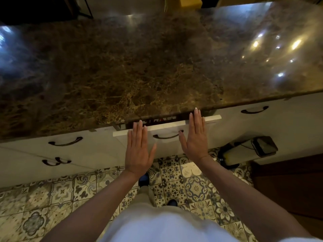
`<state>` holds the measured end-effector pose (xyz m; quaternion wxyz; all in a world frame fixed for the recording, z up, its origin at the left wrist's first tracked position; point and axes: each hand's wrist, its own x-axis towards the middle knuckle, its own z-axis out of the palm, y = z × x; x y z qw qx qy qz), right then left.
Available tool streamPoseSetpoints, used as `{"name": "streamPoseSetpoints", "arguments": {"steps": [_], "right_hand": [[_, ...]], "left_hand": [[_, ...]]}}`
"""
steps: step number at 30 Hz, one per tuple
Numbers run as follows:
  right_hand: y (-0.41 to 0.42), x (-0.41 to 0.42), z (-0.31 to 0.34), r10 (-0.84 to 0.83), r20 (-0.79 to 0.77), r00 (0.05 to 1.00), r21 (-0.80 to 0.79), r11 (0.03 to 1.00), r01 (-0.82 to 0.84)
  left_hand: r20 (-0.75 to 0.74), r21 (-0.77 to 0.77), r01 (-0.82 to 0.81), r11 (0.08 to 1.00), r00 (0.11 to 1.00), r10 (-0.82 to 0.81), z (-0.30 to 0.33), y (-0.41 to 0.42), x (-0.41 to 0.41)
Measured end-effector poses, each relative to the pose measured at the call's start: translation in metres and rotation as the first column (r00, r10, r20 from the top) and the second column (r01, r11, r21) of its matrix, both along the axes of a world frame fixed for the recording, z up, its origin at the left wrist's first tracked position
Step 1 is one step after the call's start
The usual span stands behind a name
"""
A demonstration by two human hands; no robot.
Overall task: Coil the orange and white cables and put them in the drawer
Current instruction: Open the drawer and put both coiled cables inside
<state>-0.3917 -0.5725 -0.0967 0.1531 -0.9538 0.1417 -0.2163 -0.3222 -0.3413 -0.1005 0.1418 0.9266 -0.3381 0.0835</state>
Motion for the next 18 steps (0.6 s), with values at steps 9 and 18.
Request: {"name": "streamPoseSetpoints", "arguments": {"steps": [9, 18], "right_hand": [[0.019, 0.005, -0.012, -0.082, -0.134, 0.988, -0.100, 0.993, 0.069], [0.024, 0.005, -0.026, -0.056, -0.208, 0.977, -0.057, 0.997, 0.045]], "left_hand": [[-0.049, 0.079, -0.051, 0.996, 0.997, 0.055, -0.011, -0.003, -0.001], [-0.118, 0.064, -0.102, 0.993, 0.987, 0.109, -0.024, -0.010, 0.001]]}}
